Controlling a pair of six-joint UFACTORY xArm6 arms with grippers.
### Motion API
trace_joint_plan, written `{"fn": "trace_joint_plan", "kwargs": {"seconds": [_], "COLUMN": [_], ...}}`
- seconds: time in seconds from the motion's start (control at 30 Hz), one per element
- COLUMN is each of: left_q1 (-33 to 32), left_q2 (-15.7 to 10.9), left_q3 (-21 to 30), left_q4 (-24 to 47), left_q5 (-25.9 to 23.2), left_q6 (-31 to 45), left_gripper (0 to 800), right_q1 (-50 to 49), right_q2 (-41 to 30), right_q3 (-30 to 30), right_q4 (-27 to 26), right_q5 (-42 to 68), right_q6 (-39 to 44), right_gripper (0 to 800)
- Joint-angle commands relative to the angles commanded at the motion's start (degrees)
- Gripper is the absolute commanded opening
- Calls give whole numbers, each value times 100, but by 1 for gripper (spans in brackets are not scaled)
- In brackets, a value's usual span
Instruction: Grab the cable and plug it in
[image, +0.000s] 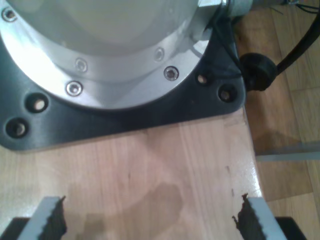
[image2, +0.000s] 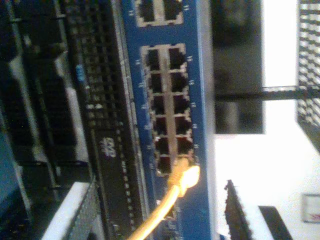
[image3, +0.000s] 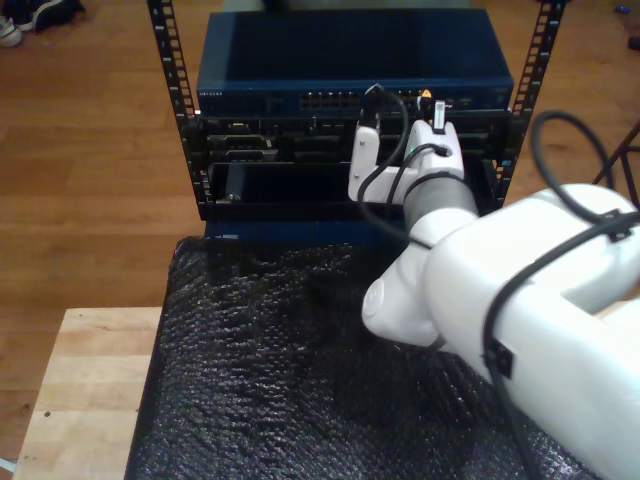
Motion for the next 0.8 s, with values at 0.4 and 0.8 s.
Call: {"fn": "trace_joint_plan", "kwargs": {"seconds": [0.4, 0.8], "left_q1": [0, 0], "left_q2": [0, 0], "left_q3": [0, 0], "left_q4": [0, 0], "left_q5": [0, 0], "left_q6": [0, 0], "left_gripper": [800, 800], "right_q1": [-1758, -3543], "right_q2": [-1881, -2708], "right_q3": [1011, 1125], "right_q4": [-1925, -3921], "right_q5": [3103, 5705], "right_q6": [-123, -123], "right_gripper": [748, 796]}}
